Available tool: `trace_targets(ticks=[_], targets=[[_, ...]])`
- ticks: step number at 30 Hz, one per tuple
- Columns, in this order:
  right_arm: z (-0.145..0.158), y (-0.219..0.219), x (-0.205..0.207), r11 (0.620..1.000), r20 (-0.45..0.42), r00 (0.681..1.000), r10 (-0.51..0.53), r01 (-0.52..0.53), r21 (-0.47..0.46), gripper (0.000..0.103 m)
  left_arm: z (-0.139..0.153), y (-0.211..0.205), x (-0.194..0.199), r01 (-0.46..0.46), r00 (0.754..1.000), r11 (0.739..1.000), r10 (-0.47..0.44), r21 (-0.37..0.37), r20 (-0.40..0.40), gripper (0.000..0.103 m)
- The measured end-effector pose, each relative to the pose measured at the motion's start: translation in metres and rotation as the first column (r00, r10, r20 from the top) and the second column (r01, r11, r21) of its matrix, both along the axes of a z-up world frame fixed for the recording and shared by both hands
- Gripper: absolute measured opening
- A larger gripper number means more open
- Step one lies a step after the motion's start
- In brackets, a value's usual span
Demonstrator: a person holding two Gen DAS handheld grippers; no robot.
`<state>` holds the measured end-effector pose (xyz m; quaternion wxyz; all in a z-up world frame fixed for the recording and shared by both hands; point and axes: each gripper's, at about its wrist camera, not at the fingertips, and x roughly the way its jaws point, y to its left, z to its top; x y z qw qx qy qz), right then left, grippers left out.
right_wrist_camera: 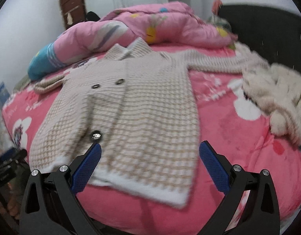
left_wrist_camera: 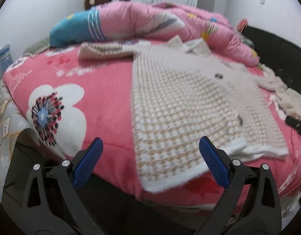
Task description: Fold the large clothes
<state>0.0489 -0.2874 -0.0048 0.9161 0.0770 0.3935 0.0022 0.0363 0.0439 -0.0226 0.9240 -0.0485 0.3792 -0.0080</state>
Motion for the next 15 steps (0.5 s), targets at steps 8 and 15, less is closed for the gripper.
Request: trace_targets(ticks=[8, 15], targets=[[-0.057, -0.058, 0.027, 0.968, -0.202, 0.979, 0.016, 0.035, 0.248, 0.08, -0.026, 0.017, 0.034, 0.002, 0.999, 0.997, -0.005, -0.079, -0.04, 0.095], [-0.075, -0.057, 0.048, 0.966, -0.216, 0.975, 0.048, 0.01, 0.258, 0.057, -0.044, 0.024, 0.052, 0.005, 0.996, 0.987, -0.019, -0.162, -0.084, 0.046]])
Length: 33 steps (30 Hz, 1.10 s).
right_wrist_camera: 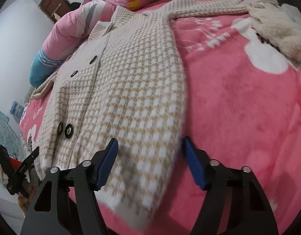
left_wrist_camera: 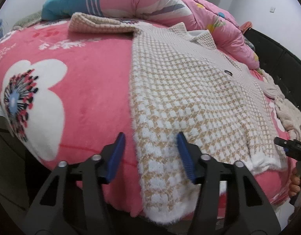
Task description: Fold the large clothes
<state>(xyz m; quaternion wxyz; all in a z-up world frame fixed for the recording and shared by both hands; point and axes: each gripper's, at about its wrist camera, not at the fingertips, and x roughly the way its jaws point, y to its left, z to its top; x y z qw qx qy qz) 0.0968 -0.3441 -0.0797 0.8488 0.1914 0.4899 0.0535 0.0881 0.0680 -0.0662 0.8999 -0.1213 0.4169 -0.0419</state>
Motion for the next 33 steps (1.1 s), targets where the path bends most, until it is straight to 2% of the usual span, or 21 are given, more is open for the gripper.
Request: trace_targets(ticks=[1, 2, 3, 4, 5, 7, 12, 15, 20, 23, 26, 29, 30, 31, 32, 33], targets=[[-0.002, 0.001, 0.004, 1.0, 0.007, 1.0, 0.005, -0.005, -0.011, 0.048, 0.0, -0.002, 0.002, 0.006, 1.0, 1.0, -0.006, 0.008, 0.008, 0.043], [-0.003, 0.002, 0.007, 1.0, 0.006, 1.0, 0.009, -0.009, -0.017, 0.044, -0.001, -0.006, 0.003, 0.014, 1.0, 1.0, -0.014, 0.017, 0.012, 0.035], [-0.002, 0.003, 0.01, 1.0, 0.002, 1.0, 0.01, -0.01, -0.013, 0.031, 0.0, -0.008, 0.003, 0.017, 1.0, 1.0, -0.017, 0.025, 0.012, 0.03], [0.0, 0.002, 0.01, 1.0, 0.007, 1.0, 0.015, -0.015, -0.007, 0.014, 0.002, -0.011, 0.003, 0.021, 1.0, 0.999, -0.022, 0.037, 0.014, 0.026], [0.006, 0.003, 0.008, 1.0, 0.018, 0.999, 0.028, -0.028, 0.009, 0.013, 0.006, -0.014, 0.001, 0.026, 0.999, 0.998, -0.027, 0.051, 0.024, 0.016], [0.022, -0.001, 0.001, 0.999, 0.057, 0.998, 0.028, -0.03, 0.023, 0.01, 0.018, -0.016, -0.004, 0.021, 0.998, 0.997, -0.026, 0.077, 0.053, 0.012], [0.074, -0.016, -0.016, 0.995, 0.171, 0.985, 0.032, -0.048, 0.09, 0.009, 0.054, -0.015, -0.022, 0.002, 0.991, 0.993, -0.018, 0.118, 0.131, 0.007], [0.089, -0.021, -0.021, 0.993, 0.209, 0.977, 0.045, -0.067, 0.098, 0.008, 0.068, -0.012, -0.03, 0.012, 0.991, 0.995, -0.025, 0.095, 0.133, 0.007], [0.099, -0.023, -0.037, 0.994, 0.228, 0.972, 0.053, -0.073, 0.081, 0.008, 0.08, -0.015, -0.055, 0.027, 0.991, 0.995, -0.04, 0.097, 0.127, 0.007], [0.098, -0.033, -0.06, 0.995, 0.21, 0.977, 0.038, -0.057, 0.085, 0.008, 0.078, -0.016, -0.075, 0.035, 0.996, 0.997, -0.041, 0.075, 0.082, 0.007], [0.087, -0.038, -0.078, 0.997, 0.174, 0.984, 0.03, -0.042, 0.067, 0.008, 0.061, -0.012, -0.085, 0.018, 1.0, 0.998, -0.019, 0.066, 0.021, 0.008], [0.063, -0.039, -0.074, 1.0, 0.049, 0.999, 0.017, -0.015, -0.026, 0.009, 0.039, -0.003, -0.079, 0.0, 0.999, 0.998, 0.003, 0.058, -0.047, 0.013], [0.061, -0.043, -0.072, 0.998, 0.025, 1.0, -0.001, 0.003, -0.064, 0.009, 0.037, 0.001, -0.08, -0.011, 0.999, 0.998, 0.014, 0.058, -0.044, 0.014], [0.064, -0.046, -0.072, 0.997, 0.024, 1.0, -0.015, 0.017, -0.075, 0.015, 0.04, 0.004, -0.08, -0.018, 0.999, 0.998, 0.02, 0.066, -0.035, 0.015], [0.071, -0.051, -0.072, 0.995, 0.042, 0.998, -0.036, 0.04, -0.087, 0.017, 0.044, 0.007, -0.083, -0.032, 0.999, 0.996, 0.033, 0.087, -0.014, 0.022], [0.083, -0.053, -0.073, 0.991, 0.076, 0.996, -0.051, 0.06, -0.119, 0.03, 0.051, 0.01, -0.085, -0.043, 0.999, 0.994, 0.042, 0.102, 0.018, 0.034]])
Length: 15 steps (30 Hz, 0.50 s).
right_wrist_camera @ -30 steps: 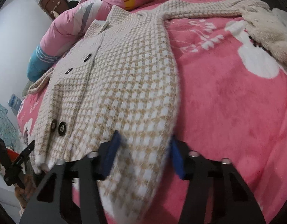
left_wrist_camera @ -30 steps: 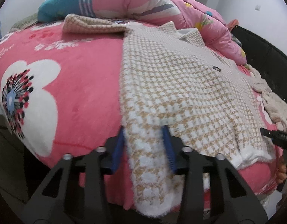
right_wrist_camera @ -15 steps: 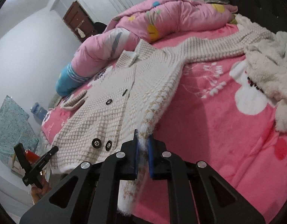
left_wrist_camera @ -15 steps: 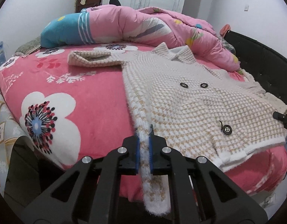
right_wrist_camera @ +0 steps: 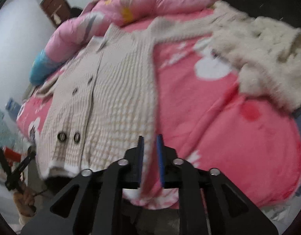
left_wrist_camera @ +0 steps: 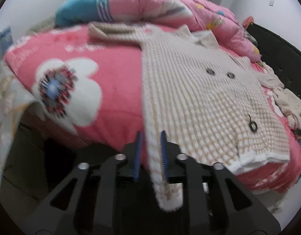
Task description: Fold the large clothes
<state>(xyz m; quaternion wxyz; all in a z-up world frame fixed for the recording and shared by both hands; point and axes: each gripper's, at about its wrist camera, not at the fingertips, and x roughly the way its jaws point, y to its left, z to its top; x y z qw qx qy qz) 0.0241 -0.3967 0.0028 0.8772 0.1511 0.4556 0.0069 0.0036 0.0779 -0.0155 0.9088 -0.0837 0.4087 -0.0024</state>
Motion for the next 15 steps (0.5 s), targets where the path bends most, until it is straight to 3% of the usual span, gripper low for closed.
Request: trace_targets(ticks=[1, 3, 4, 6, 8, 13, 15], targets=[[0.009, 0.001, 0.0, 0.999, 0.032, 0.999, -0.007, 0.008, -0.036, 0.052, 0.005, 0.003, 0.0, -0.005, 1.0, 1.0, 0.005, 0.006, 0.021, 0.041], [0.03, 0.013, 0.003, 0.994, 0.125, 0.992, 0.002, 0.012, -0.113, 0.076, 0.014, 0.005, 0.004, -0.016, 0.999, 1.0, 0.015, 0.017, 0.051, 0.049], [0.034, 0.019, 0.007, 0.992, 0.149, 0.989, 0.017, 0.002, -0.127, 0.077, 0.019, 0.004, 0.009, -0.016, 0.998, 1.0, 0.014, 0.025, 0.064, 0.051], [0.041, 0.043, 0.025, 0.986, 0.174, 0.98, 0.095, -0.069, -0.149, 0.08, 0.028, 0.0, 0.018, -0.013, 0.995, 0.999, 0.01, 0.039, 0.096, 0.073], [0.038, 0.076, 0.051, 0.973, 0.161, 0.968, 0.193, -0.168, -0.16, 0.083, 0.034, -0.007, 0.031, 0.007, 0.991, 0.998, -0.015, 0.057, 0.133, 0.082], [0.022, 0.166, 0.102, 0.896, 0.098, 0.917, 0.387, -0.348, -0.275, 0.096, 0.021, -0.016, 0.077, 0.029, 0.996, 0.996, -0.036, 0.08, 0.082, 0.084], [0.012, 0.195, 0.123, 0.863, 0.073, 0.893, 0.444, -0.404, -0.303, 0.096, 0.01, -0.015, 0.095, 0.033, 0.998, 0.996, -0.037, 0.081, 0.048, 0.084]])
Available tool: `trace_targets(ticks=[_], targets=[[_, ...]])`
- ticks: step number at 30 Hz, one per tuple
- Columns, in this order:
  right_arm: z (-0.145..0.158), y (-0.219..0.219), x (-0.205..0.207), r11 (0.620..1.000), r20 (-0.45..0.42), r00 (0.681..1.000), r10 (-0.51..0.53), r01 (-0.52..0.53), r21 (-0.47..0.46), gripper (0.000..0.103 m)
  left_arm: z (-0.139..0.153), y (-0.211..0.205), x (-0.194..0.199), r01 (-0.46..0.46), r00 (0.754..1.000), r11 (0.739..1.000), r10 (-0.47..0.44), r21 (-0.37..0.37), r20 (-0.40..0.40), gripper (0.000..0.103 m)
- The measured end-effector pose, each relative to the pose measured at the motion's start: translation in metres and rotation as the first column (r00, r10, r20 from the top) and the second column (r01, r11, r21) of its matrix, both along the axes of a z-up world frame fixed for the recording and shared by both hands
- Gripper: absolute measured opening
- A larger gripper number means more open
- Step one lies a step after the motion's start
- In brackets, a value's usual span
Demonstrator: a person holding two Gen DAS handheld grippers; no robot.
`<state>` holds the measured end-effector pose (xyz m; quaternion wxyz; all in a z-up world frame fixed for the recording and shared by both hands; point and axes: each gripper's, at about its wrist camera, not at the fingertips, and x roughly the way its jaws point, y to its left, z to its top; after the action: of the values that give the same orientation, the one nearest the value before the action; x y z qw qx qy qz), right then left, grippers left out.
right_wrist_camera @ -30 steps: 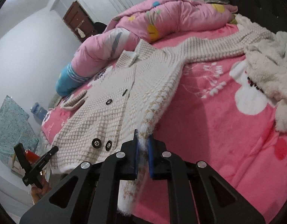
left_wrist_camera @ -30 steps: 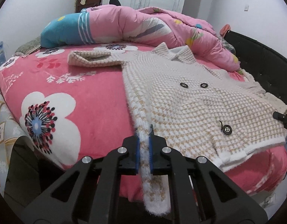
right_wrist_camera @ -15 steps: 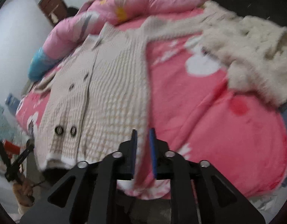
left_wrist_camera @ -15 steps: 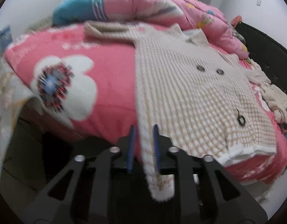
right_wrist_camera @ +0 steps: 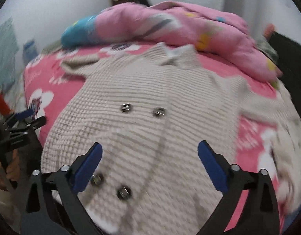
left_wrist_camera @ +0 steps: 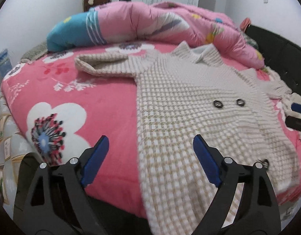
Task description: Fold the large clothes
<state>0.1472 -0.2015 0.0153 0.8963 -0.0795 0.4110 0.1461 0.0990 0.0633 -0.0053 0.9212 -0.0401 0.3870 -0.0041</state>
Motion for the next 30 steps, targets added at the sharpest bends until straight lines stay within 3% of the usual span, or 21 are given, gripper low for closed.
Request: trace_targets(ticks=[6, 12, 17, 24, 30], targets=[[-0.038, 0.062, 0.046, 0.993, -0.109, 0.988, 0.107, -0.111, -0.037, 0.097, -0.035, 0.009, 0.042, -0.022, 0.996, 1.0, 0.023, 0.012, -0.087, 0.084], [-0.094, 0.088, 0.074, 0.974, -0.281, 0.956, 0.081, -0.136, -0.183, 0.097, -0.062, 0.023, 0.057, -0.04, 0.989, 0.999, 0.035, -0.037, -0.141, 0.088], [-0.096, 0.078, 0.072, 0.982, -0.281, 0.955, 0.093, -0.135, -0.134, 0.097, -0.068, 0.022, 0.058, -0.023, 0.991, 0.999, 0.018, -0.038, -0.13, 0.095], [-0.1, 0.069, 0.058, 0.987, -0.228, 0.967, 0.111, -0.135, -0.093, 0.097, -0.07, 0.025, 0.06, -0.012, 0.99, 0.999, 0.005, -0.048, -0.14, 0.095], [-0.102, 0.064, 0.065, 0.988, -0.265, 0.958, 0.114, -0.137, -0.072, 0.097, -0.069, 0.022, 0.063, -0.007, 0.989, 0.999, 0.002, -0.035, -0.149, 0.095]])
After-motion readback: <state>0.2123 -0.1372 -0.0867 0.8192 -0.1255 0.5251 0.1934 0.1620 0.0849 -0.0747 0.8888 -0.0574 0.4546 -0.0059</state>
